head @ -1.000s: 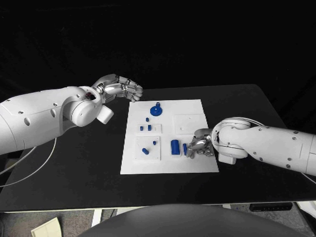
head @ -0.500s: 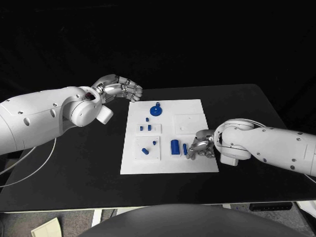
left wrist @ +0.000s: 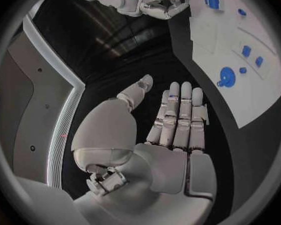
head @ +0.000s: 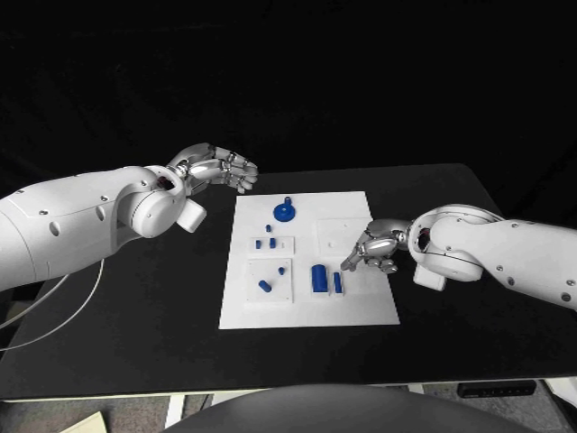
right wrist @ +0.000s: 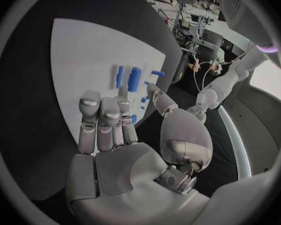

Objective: Assemble the parts on the task board

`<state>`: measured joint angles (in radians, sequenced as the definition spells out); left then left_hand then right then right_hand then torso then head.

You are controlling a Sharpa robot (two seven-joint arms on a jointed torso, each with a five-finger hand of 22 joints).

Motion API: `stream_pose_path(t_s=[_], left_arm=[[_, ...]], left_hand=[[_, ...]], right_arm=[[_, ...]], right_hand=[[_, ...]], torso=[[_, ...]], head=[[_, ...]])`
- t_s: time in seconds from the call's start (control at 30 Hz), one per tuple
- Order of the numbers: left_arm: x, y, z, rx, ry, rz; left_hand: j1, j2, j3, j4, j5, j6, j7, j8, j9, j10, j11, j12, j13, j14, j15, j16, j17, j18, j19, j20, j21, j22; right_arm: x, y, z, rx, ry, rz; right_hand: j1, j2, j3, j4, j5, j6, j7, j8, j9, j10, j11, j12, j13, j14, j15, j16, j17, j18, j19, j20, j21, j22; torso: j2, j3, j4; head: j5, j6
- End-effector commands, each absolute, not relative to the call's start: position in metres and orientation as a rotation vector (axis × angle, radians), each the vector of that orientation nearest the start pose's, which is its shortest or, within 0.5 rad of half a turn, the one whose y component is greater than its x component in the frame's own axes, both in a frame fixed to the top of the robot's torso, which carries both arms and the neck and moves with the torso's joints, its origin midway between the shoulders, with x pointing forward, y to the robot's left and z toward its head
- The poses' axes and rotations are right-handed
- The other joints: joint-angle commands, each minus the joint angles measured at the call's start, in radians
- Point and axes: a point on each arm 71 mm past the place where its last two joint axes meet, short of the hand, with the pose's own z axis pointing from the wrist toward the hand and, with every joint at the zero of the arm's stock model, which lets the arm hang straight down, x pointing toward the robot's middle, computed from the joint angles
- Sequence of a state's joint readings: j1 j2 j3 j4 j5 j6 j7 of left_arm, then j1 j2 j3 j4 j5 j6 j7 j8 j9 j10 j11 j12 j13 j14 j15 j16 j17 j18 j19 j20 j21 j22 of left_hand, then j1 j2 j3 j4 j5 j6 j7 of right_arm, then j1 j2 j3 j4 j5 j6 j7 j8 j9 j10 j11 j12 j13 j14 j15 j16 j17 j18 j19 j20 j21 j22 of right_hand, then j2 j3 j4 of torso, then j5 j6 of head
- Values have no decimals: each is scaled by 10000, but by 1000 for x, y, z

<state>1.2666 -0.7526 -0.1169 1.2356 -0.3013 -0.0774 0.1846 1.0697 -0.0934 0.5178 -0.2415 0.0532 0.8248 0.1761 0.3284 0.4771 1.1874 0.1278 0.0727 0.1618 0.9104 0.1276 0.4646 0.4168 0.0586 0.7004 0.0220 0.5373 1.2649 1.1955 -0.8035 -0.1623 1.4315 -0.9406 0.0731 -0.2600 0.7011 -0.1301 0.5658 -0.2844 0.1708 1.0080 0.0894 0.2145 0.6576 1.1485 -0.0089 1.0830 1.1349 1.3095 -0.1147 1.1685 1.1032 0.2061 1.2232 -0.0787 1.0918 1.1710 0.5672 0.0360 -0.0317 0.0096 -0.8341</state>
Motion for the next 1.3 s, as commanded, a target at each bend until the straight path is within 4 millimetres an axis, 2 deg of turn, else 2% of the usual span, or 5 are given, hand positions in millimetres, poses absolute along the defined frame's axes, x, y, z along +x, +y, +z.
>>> stream_pose_path(t_s=[0.03, 0.67, 1.07, 1.1, 1.3], left_arm=[[542, 239, -195, -8907, 16763, -13465], [585, 258, -189, -10459, 13652, -13856], [587, 241, -207, -10004, 13761, -13718], [586, 241, -209, -10179, 14130, -13518], [580, 238, -213, -10313, 13993, -13478]], left_hand=[[-69, -14, 17, 56, 0, -10, -19, 61, -11, 5, -32, 26, -1, 82, 0, -37, 27, 208, 37, 58, -43, 24], [-751, -27, -599, 69, -8, -671, -231, -243, -250, -1503, 99, -108, -559, -1231, 197, -1015, -137, -406, -1484, 273, -893, 109], [-2607, -188, -1766, 704, -37, -2720, -1411, -1139, -531, -4507, -462, -96, -970, -3157, 369, -1997, -483, -586, -3195, 815, -1809, 134], [-10697, 934, -5178, 2415, -532, -8248, -1761, -3284, -4771, -11874, -1278, -727, -1618, -9104, -1276, -4646, -4168, -586, -7004, -220, -5373, -3708], [-10697, 934, -5178, 2415, -532, -8248, -1761, -3284, -4771, -11874, -1278, -727, -1618, -9104, -1276, -4646, -4168, -586, -7004, -220, -5373, -5338]], right_arm=[[493, -215, -241, 3667, 20871, 9609], [589, -236, -220, 8971, 15762, 12448], [583, -226, -235, 9448, 15369, 12981], [583, -227, -239, 9377, 15804, 12501], [578, -224, -238, 9496, 15517, 12595]], right_hand=[[129, 237, -155, -45, 234, -264, 169, -73, 17, -106, 26, -70, -35, -99, 7, -114, -35, 557, -130, 17, -99, -30], [1051, 809, -453, -23, 1098, -1850, 826, -596, -163, -3728, 1675, -6543, -5902, -5283, 2814, -7555, -4047, -811, -6416, 2246, -6386, -3095], [783, 974, -1384, -36, 521, -2664, 674, -770, -601, -3220, 1743, -8672, -8519, -6010, 2975, -8763, -5590, -1072, -7763, 2579, -7111, -3204], [-7011, 1301, -5658, 2844, -1708, -10080, -894, -2145, -6576, -11485, 89, -10830, -11349, -13095, 1147, -11685, -11032, -2061, -12232, 787, -10918, -11710], [-7011, 1301, -5658, 2844, -1708, -10080, -894, -2145, -6576, -11485, 89, -10830, -11349, -13095, 1147, -11685, -11032, -2061, -12232, 787, -10918, -11710]], torso=[[-184, -25, -109], [-1106, -68, -376], [-1416, 33, -386], [-1334, -12, -399], [-1122, -79, -261]], head=[[35, 331], [442, 1766], [640, 2104], [596, 2049], [463, 2105]])
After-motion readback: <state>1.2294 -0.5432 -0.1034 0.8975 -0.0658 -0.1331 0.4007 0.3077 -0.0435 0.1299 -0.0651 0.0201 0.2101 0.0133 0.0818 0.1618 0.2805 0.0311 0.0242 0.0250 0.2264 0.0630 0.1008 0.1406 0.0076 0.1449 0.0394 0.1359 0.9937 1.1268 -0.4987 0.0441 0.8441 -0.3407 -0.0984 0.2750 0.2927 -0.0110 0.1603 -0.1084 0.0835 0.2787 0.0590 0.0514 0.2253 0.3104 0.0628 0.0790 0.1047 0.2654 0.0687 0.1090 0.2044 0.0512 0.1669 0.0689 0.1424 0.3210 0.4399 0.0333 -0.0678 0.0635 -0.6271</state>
